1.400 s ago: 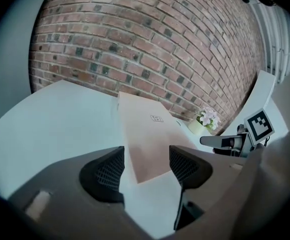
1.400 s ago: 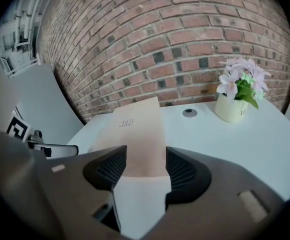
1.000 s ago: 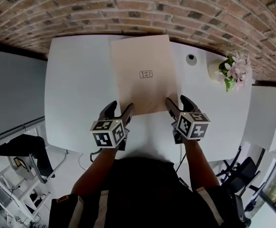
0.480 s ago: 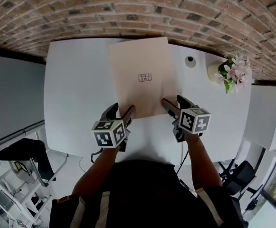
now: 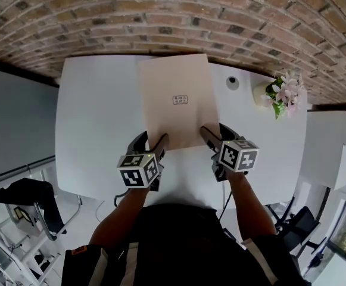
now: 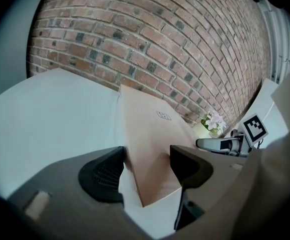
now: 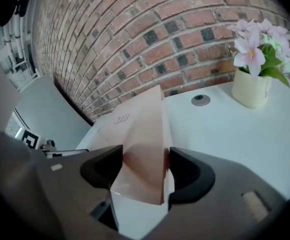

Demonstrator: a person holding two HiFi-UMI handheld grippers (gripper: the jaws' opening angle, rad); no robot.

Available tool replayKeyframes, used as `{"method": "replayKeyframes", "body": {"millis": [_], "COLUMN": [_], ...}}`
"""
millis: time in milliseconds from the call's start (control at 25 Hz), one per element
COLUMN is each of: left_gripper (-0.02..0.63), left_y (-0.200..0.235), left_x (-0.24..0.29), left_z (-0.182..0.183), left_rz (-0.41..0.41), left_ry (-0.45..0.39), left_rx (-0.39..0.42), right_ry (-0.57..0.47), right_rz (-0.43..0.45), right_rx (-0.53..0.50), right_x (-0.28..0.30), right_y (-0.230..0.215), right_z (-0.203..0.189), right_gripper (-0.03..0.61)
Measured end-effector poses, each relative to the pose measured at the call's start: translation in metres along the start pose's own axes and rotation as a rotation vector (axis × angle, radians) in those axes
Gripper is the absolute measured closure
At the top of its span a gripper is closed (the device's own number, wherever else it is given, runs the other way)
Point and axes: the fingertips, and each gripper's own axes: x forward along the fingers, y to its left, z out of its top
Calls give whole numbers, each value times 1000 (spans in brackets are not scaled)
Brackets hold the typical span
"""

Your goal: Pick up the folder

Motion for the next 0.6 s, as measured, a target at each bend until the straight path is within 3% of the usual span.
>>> {"method": "replayKeyframes", "body": {"millis": [320, 600], "left_gripper": [318, 316], "left_y": [-17, -29], "left_x": [-31, -84], "left_z": [12, 32], "left_rz": [-27, -42], "left_ry": [-72, -176], "left_rx": [22, 64], "right_ry": [-90, -189], "right_rz": [-41, -29], "right_rx": [-32, -85], "right_x": [-38, -78], "right_y": [22, 68], "right_z": [5, 17], "right_gripper": [285, 285]}}
